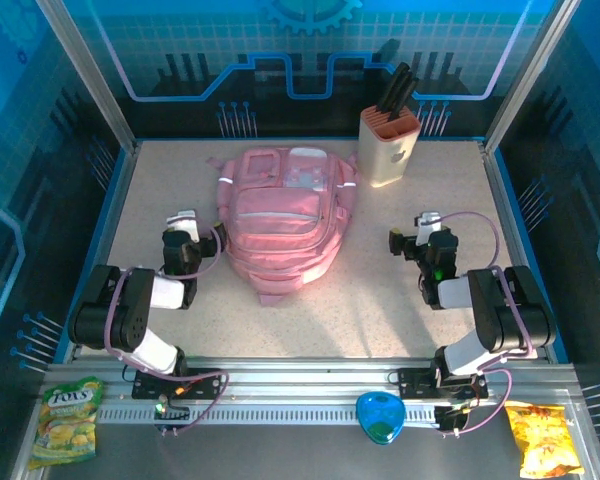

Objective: Pack the student bag
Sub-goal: Reset both arms

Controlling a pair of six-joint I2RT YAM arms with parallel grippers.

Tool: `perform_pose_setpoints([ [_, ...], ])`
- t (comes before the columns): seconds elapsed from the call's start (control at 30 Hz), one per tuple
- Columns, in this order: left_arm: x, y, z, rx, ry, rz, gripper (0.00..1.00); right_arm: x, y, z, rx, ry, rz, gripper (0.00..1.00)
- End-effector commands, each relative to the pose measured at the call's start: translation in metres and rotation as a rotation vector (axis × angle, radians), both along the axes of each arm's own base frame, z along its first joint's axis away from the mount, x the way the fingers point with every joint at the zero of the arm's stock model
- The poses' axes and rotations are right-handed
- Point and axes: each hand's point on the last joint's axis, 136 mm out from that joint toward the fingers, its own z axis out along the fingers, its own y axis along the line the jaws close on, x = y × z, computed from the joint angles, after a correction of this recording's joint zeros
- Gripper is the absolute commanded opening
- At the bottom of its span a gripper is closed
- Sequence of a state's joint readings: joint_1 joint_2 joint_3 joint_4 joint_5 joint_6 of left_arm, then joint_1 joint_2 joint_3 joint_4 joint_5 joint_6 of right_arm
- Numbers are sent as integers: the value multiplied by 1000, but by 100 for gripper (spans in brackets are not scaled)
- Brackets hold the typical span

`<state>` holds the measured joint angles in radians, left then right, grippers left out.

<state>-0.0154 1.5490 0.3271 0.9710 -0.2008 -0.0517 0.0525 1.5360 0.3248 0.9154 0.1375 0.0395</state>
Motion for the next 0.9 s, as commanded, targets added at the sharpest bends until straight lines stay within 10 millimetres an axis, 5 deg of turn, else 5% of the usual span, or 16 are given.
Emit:
perform_pose_setpoints([
  [0.0, 8, 3, 9, 10, -25, 4, 99, 17, 9, 21, -37, -54, 24, 100],
  [0.33, 13, -20, 8, 22, 0, -129, 99, 18, 9, 21, -42, -55, 21, 100],
  [0.87, 15, -20, 7, -3, 8, -147, 99, 17, 9, 21, -41, -57, 21, 100],
])
